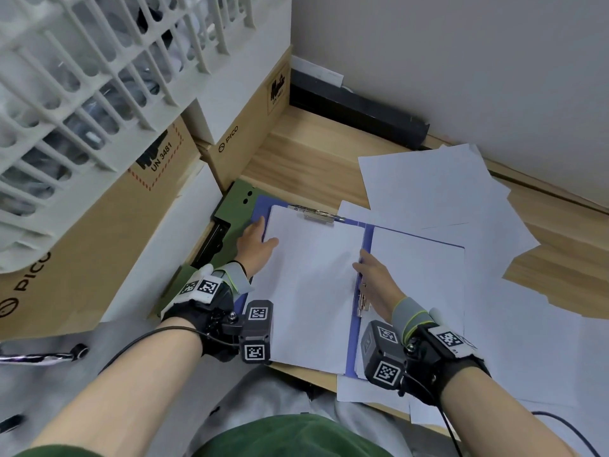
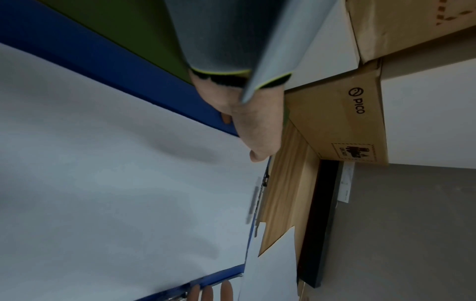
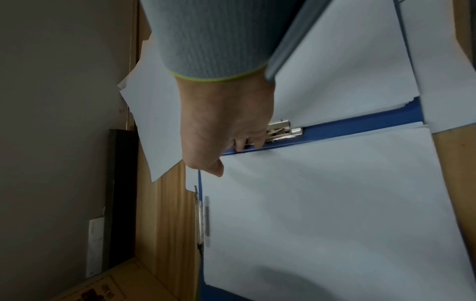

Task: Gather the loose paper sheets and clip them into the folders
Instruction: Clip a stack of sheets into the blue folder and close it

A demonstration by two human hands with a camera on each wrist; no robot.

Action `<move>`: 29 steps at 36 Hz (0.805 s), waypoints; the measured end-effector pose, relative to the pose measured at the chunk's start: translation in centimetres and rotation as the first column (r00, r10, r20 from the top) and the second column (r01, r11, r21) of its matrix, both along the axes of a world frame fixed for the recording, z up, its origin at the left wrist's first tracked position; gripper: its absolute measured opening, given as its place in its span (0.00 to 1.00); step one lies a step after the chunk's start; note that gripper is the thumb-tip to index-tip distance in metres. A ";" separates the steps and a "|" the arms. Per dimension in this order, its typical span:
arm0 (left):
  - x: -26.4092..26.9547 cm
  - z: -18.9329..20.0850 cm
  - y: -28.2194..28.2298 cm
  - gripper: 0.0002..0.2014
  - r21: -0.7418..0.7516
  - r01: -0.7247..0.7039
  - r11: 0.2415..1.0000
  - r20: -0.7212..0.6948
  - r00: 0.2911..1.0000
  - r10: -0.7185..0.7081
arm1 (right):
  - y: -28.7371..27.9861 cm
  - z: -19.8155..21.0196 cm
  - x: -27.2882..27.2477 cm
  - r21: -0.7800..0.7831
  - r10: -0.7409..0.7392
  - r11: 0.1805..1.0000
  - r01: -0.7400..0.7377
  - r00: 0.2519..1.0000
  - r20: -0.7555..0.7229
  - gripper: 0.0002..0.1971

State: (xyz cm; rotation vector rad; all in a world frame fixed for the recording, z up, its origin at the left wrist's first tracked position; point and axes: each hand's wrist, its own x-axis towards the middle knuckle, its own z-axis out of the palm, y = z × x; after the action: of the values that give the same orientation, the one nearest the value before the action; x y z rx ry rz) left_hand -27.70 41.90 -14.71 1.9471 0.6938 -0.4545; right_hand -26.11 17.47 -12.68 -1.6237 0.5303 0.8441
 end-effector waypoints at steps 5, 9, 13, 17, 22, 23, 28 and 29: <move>1.8 0.3 -0.5 0.24 -0.123 -0.142 0.982 0.135 0.978 0.158 | -2.0 0.5 1.8 0.002 -0.121 0.993 0.121 0.992 0.031 0.15; 2.9 0.9 -2.1 0.14 -0.257 -0.170 0.951 0.107 0.973 0.202 | -2.6 0.4 2.7 0.022 -0.122 0.992 0.122 0.992 -0.014 0.13; 3.9 0.5 -3.2 0.12 -0.273 -0.142 0.951 0.075 0.983 0.168 | -2.4 0.3 3.3 0.047 -0.094 0.994 0.096 0.995 -0.040 0.12; 5.0 -0.6 -3.7 0.09 -0.260 -0.184 0.948 0.025 0.980 0.197 | -2.4 -0.2 4.1 0.060 -0.091 0.994 0.095 0.993 -0.076 0.11; 6.1 -1.1 -3.9 0.07 -0.245 -0.232 0.941 -0.002 0.971 0.239 | -1.7 -0.4 5.7 0.117 -0.096 0.987 0.107 0.991 -0.097 0.11; 6.5 -1.5 -3.9 0.07 -0.239 -0.241 0.941 -0.008 0.969 0.247 | -1.5 -0.6 6.4 0.133 -0.085 0.986 0.099 0.990 -0.110 0.08; 7.0 -1.8 -3.6 0.07 -0.266 -0.245 0.932 -0.063 0.969 0.237 | 0.4 -0.9 8.4 0.147 -0.073 0.985 0.089 0.991 -0.113 0.06; 7.2 -1.9 -3.5 0.09 -0.279 -0.248 0.928 -0.073 0.969 0.237 | 0.8 -1.1 8.7 0.140 -0.074 0.986 0.090 0.990 -0.117 0.10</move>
State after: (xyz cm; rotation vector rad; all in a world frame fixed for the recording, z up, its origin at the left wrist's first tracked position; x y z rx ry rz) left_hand -20.54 38.36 -16.61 1.5606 0.8332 -0.4142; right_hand -17.40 18.25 -13.76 -1.4192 0.5970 0.8949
